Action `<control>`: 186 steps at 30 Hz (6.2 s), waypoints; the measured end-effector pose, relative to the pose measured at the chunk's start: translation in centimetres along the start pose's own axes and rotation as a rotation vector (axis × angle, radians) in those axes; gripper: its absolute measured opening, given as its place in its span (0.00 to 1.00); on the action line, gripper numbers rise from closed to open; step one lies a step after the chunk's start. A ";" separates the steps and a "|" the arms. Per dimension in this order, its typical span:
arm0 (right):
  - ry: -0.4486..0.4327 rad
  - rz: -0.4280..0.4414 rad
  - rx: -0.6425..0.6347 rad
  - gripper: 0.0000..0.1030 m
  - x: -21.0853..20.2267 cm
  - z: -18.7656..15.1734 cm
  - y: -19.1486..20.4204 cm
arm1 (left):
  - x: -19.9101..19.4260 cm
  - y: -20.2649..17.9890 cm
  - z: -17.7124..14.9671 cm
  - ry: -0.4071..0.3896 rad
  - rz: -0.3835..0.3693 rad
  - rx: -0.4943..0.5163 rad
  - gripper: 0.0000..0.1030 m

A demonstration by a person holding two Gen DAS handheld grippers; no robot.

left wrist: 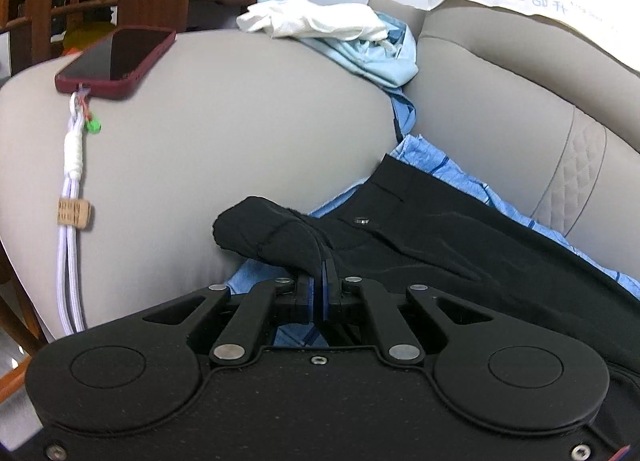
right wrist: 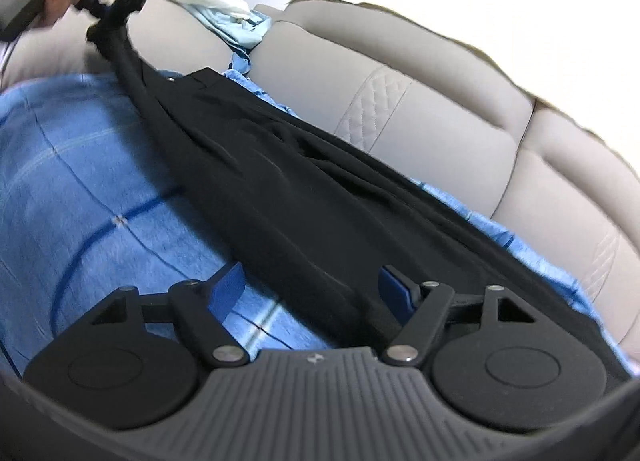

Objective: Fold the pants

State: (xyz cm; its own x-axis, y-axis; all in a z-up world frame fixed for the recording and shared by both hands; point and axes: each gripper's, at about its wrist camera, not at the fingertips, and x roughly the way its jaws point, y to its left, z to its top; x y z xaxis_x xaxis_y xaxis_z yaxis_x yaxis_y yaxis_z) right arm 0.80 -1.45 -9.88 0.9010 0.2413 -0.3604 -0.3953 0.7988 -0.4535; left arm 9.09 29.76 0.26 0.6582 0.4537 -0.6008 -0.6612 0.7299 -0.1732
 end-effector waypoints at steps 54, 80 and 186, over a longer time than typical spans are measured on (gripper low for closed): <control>0.419 -0.359 1.110 0.94 13.9 -2.9 -45.6 | 12.0 -13.5 7.4 0.168 -0.090 0.008 0.86; 0.753 -0.708 0.935 0.92 32.4 -8.9 -52.1 | 27.0 -20.7 5.7 0.224 0.267 -0.014 1.00; 0.206 -0.204 0.718 0.77 4.2 -5.9 -30.0 | -3.3 0.6 -7.0 0.101 0.080 0.168 0.17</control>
State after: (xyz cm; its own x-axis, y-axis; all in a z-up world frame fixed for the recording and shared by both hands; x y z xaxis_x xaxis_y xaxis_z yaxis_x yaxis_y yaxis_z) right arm 15.41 -27.63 -2.55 0.8644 0.0003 -0.5028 0.0504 0.9949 0.0872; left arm 4.00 25.19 -3.31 0.5612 0.4659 -0.6841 -0.6347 0.7728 0.0056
